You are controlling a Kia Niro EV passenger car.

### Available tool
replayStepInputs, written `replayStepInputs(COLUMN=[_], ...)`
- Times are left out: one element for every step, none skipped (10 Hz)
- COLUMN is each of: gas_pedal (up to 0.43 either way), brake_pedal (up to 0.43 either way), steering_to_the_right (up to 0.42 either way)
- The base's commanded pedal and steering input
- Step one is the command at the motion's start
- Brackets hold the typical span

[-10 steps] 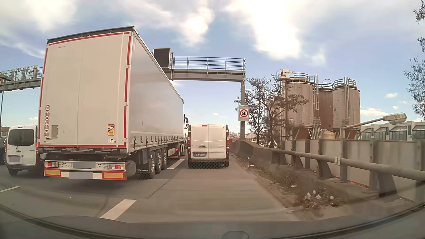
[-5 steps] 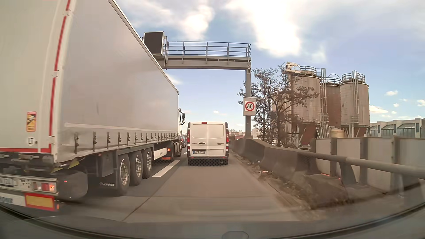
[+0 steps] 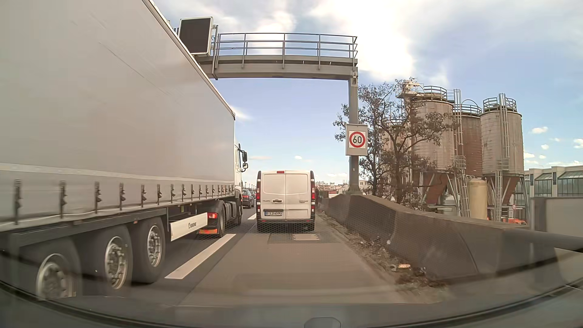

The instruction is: Follow the waypoints while adhering to traffic rules and regulations

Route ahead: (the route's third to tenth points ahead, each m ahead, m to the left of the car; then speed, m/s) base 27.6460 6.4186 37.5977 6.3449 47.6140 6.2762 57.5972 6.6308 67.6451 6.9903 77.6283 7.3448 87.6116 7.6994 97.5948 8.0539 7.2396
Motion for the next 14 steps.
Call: replayStepInputs(gas_pedal=[0.000,0.000,0.000,0.000,0.000,0.000,0.000,0.000,0.000,0.000,0.000,0.000,0.000,0.000], brake_pedal=[0.000,0.000,0.000,0.000,0.000,0.000,0.000,0.000,0.000,0.000,0.006,0.006,0.006,0.006], steering_to_the_right=[-0.008,-0.008,-0.008,-0.008,-0.008,-0.007,-0.008,-0.007,-0.007,-0.007,-0.007,-0.007,-0.006,-0.006])
